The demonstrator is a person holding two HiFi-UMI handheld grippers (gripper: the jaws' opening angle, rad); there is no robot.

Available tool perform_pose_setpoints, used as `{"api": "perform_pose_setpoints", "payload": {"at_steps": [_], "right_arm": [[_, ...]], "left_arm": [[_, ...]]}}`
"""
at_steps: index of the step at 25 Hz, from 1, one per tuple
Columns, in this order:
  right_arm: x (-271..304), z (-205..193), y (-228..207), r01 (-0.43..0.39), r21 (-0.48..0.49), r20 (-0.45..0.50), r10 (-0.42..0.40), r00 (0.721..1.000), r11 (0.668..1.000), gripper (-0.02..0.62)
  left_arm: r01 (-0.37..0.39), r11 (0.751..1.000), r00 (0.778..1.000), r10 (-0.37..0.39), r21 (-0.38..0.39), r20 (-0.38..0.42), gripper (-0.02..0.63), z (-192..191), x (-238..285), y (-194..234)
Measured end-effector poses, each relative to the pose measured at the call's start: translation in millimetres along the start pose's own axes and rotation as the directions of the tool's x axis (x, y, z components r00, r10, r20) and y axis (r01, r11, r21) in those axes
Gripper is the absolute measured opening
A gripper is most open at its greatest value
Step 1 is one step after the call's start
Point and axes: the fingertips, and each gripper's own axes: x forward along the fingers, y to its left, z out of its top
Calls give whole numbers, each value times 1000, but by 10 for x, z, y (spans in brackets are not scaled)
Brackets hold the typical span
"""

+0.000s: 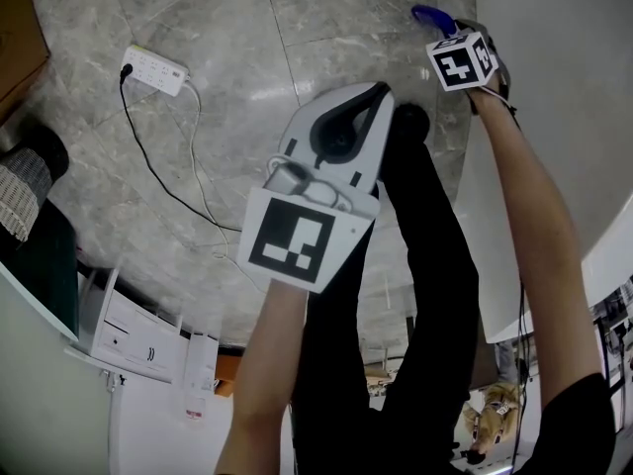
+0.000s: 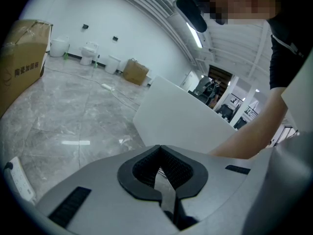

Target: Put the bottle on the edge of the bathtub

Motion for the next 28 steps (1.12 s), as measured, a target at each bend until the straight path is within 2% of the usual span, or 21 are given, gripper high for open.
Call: {"api": "perform_pose_setpoints", "payload": {"at_steps": [11, 19, 28], "right_arm": [[-348, 74, -90, 11, -13, 29, -10, 1000, 1000, 129], [-1163, 50, -36, -31, -52, 71, 34, 997, 998, 121], [-2532, 117, -132, -96, 122, 196, 71, 978, 988, 94]], "left_arm": [[-27, 999, 1000, 28, -21, 11, 11, 114, -159, -52], [-45, 999, 997, 45, -11, 57, 11, 574, -482, -486], [-41, 999, 998, 39, 24, 59, 11, 1045, -886, -1228]]}}
